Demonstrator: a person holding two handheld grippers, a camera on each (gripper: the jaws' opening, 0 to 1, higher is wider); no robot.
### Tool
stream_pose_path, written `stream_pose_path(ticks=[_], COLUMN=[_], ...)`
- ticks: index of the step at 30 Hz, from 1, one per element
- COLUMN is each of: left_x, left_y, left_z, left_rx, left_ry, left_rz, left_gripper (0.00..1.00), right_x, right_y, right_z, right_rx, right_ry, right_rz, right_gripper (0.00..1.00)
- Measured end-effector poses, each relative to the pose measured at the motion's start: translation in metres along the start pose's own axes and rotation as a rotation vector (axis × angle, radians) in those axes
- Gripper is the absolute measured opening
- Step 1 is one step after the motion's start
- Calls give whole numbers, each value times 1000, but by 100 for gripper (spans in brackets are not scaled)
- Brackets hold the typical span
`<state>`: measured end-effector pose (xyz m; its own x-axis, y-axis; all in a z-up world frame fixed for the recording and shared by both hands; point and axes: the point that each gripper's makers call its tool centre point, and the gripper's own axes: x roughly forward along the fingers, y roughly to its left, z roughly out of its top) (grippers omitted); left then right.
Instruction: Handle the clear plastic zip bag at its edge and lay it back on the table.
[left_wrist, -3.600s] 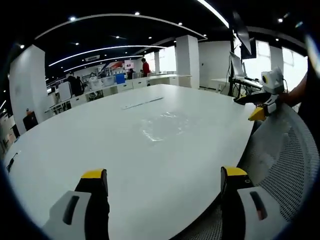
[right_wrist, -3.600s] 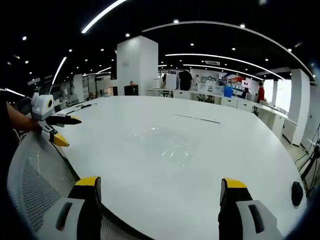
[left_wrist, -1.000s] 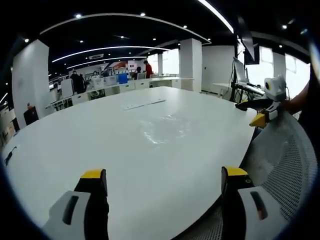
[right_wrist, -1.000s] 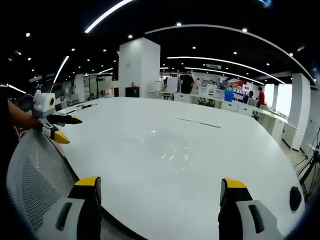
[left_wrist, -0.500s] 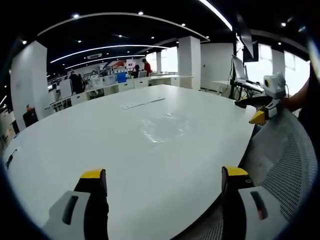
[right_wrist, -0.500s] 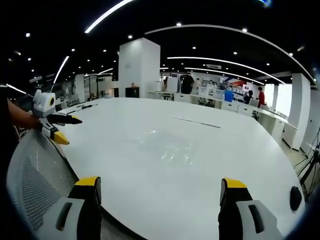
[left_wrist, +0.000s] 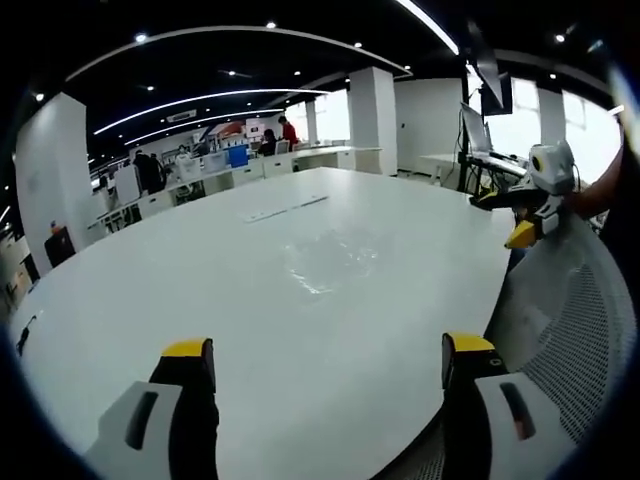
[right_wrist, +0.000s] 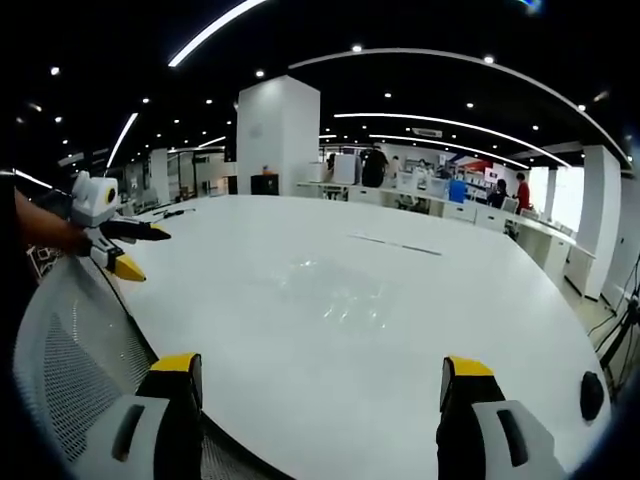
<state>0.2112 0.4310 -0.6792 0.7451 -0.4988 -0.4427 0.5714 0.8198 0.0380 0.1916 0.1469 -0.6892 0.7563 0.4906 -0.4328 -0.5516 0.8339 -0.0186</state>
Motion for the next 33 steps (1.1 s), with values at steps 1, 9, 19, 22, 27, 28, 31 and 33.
stream_pose_path(ticks=[1,9,19,22,27,28,31,33], left_x=[1,8,16,19,25,26,30,33], left_y=[1,16,8,6,2,2,3,4], left_z=[1,-5,8,8,12,13,13,14], left_rx=[0,5,-9,-7,-13,-14,-27,-30], left_ry=[1,14,27,35,45,45,45,42], left_rz=[-4,-11,-23,-29,-38,-39,-41,-39], left_gripper=[94,91,83,81,76,76,74,72], right_x=[0,0,1,1,0,0,0,0], right_y=[0,0,0,0,-1,-2,-2,-2], right_z=[0,0,0,-1,-1,-1,-1,-1], right_rx=[0,0,-1,0,3,3,6,8], right_ry=[0,0,5,5,4,3,2,2], right_rz=[0,0,3,2,-1,-2,-3,-4], right_gripper=[100,100,100,100,100,100,100,100])
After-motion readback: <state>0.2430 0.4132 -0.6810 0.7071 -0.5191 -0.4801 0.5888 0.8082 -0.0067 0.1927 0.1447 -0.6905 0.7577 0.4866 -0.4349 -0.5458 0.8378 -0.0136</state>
